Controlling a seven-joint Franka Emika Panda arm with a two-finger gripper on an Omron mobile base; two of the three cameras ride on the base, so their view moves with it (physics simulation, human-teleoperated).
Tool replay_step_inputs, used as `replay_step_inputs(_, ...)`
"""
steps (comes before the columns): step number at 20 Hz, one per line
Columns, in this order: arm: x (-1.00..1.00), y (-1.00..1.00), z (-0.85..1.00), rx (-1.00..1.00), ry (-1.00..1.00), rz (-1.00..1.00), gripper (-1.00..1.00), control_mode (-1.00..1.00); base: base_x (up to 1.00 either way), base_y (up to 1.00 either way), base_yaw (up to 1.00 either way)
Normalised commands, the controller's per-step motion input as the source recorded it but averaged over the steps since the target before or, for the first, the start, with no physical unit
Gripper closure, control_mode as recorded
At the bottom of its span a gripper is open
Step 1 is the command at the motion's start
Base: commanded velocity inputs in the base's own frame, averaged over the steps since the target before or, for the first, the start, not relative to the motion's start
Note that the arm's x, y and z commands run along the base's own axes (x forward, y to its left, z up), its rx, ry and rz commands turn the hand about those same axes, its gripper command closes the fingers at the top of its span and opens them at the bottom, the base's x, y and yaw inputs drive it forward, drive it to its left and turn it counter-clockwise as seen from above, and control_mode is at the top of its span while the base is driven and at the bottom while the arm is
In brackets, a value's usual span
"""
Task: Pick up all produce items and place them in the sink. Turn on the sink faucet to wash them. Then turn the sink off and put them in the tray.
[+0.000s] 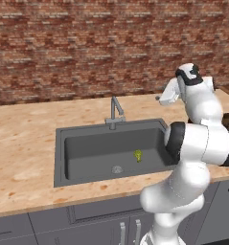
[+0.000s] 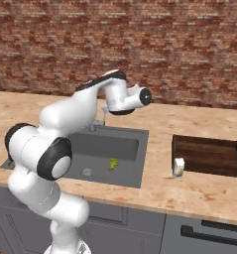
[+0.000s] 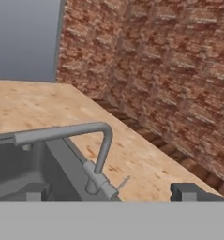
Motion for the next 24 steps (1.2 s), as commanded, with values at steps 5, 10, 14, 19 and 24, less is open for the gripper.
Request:
replay_step_inputs(5,-0.68,0.00,0.19,-0.01,0.02,-0.21,-1.00,-1.00,0.00,0.00,0.00)
replay_step_inputs(10,-0.57,0.00,0.06,0.00,0.12,-0.22,-1.00,-1.00,0.00,0.00,0.00)
replay_step_inputs(14,-0.44,0.10,0.00,-0.01,0.21,-0.18,-1.00,-1.00,0.00,0.00,0.00)
replay_step_inputs(19,-0.42,0.18,0.00,-0.02,0.24,-0.15,-1.00,-1.00,0.00,0.00,0.00)
replay_step_inputs(24,-0.49,0.13,0.00,0.00,0.21,-0.17,-1.00,-1.00,0.00,0.00,0.00)
